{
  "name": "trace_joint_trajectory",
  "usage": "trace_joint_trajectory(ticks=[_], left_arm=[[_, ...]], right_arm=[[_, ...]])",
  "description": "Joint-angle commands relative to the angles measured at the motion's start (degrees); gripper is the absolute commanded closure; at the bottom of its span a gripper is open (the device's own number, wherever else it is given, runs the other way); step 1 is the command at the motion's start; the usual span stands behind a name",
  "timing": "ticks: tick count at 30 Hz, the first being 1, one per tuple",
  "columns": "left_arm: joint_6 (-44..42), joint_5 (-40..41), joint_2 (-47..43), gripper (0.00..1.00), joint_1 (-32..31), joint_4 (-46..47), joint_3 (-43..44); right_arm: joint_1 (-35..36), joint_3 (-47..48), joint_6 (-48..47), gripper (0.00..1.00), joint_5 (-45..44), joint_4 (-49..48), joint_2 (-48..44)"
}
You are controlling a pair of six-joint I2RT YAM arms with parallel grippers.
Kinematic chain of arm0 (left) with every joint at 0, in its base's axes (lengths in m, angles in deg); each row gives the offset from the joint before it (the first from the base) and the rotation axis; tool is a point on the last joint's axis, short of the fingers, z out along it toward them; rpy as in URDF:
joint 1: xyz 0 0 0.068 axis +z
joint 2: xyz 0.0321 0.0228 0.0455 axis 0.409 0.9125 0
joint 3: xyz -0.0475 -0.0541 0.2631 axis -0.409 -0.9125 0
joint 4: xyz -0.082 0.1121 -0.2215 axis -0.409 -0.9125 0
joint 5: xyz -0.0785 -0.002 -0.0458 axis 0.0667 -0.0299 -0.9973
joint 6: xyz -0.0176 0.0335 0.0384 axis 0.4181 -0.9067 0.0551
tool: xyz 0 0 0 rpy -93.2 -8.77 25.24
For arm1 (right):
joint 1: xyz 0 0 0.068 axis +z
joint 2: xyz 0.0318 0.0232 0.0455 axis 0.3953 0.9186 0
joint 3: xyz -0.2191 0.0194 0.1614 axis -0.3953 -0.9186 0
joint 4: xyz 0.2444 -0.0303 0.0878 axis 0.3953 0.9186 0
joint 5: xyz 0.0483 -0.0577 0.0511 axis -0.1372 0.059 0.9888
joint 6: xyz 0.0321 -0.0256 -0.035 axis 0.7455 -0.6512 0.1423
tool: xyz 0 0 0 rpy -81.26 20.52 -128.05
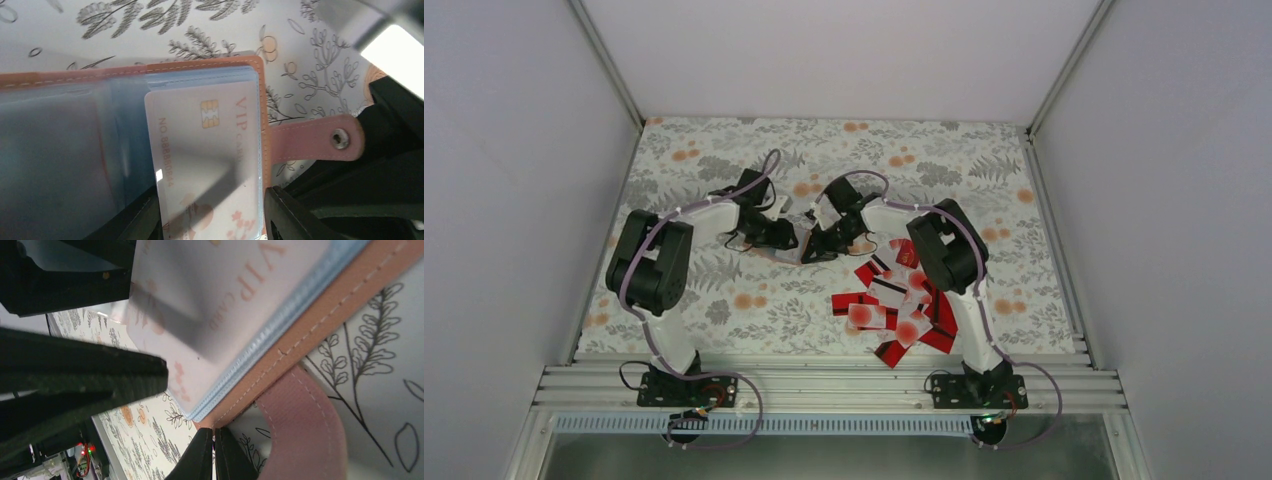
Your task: Put the credit cards into the card holder
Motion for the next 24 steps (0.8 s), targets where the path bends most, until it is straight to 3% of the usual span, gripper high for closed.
trace_joint_trajectory(ticks=[1,13,22,24], left_arm=[[-0.7,-1.9,1.8,0.5,-2.6,-3.2,1.8],[8.2,-0.1,-2.9,0.34,-2.7,-3.9,1.7],[20.7,-7.7,-8.9,0.24,-2.9,0.2,-4.8],[19.6,-6.9,-9.2,0.14,-2.9,-0.1,-5.1]], right_arm=[[1.0,1.5,-0.6,0.96,-6.2,0.5,3.6],[0.8,0.0,-2.3,0.96,-10.6,3.8,-1.5],[-1.7,-9.4,-1.3,0.96,-11.9,3.6,-12.3],[-1.8,-10.9,-1.3,0.96,-12.4,3.8,-15.3]])
